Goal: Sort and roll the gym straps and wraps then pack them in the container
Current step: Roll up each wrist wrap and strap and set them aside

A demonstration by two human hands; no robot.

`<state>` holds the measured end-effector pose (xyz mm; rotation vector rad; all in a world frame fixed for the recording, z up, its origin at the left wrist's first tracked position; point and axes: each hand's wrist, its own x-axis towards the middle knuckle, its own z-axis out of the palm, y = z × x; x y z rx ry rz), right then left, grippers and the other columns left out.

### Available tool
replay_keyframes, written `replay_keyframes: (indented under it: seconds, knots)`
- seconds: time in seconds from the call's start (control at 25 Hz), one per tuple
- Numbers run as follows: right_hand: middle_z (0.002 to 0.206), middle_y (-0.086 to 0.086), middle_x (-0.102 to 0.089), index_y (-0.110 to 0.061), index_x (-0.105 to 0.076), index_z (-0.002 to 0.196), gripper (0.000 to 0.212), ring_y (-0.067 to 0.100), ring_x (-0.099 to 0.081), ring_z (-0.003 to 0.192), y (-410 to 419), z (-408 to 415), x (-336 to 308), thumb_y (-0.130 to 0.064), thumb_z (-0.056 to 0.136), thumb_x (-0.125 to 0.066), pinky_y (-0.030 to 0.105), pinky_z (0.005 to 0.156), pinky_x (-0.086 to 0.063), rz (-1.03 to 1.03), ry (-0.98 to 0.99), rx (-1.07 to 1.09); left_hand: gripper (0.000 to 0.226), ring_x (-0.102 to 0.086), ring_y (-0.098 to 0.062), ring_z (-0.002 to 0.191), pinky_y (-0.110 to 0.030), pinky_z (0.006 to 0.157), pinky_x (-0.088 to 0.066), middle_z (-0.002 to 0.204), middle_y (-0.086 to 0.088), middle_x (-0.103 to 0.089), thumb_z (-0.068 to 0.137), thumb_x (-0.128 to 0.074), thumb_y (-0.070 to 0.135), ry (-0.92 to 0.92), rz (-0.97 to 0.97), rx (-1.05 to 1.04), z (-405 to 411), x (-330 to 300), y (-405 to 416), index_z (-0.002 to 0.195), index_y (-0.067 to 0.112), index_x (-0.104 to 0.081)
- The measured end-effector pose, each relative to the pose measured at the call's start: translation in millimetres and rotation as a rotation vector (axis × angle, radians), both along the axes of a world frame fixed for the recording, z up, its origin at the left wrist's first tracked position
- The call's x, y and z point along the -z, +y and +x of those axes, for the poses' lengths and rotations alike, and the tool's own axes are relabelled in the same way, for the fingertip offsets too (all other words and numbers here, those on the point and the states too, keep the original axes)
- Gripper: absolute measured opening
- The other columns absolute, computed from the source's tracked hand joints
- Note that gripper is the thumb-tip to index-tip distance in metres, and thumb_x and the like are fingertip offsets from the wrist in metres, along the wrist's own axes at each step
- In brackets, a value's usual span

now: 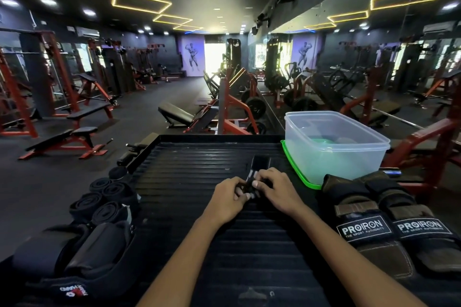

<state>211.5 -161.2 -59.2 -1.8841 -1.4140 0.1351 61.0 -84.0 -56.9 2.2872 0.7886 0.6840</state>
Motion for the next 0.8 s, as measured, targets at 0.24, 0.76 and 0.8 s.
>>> replay_keyframes:
  seconds: [0.24,0.76,0.8]
  knots:
    - [0.066,-0.006,-0.054,-0.019,-0.048,0.075,0.022,0.01,-0.052,0.067,0,-9,-8,-0.022,0.096,-0.054,0.038,0.068,-0.044,0.17,-0.002,-0.095,0.035,-0.058,-0.011,0.097,-0.016,0.081,-0.043,0.105,0.002,-0.061,0.084,-0.073,0.024,-0.136,-0.15,-0.11,-3,-3,2,0.116,0.017,-0.062]
    - [0.059,-0.01,-0.048,-0.027,-0.051,0.063,0.033,0.001,-0.045,0.054,-4,-11,-14,-0.013,0.08,-0.076,0.014,0.055,-0.035,0.185,0.151,-0.122,0.028,-0.065,-0.016,0.082,-0.029,0.082,-0.052,0.086,-0.004,-0.067,0.084,-0.068,0.003,-0.262,-0.395,-0.093,-2,-5,2,0.11,0.014,-0.064]
    - [0.058,-0.01,-0.046,-0.025,-0.048,0.061,0.036,0.001,-0.044,0.054,-4,-10,-14,-0.012,0.08,-0.076,0.014,0.054,-0.034,0.212,0.148,-0.089,0.028,-0.064,-0.013,0.079,-0.027,0.082,-0.051,0.082,-0.002,-0.067,0.084,-0.069,0.004,-0.259,-0.362,-0.077,-2,-6,2,0.11,0.014,-0.064]
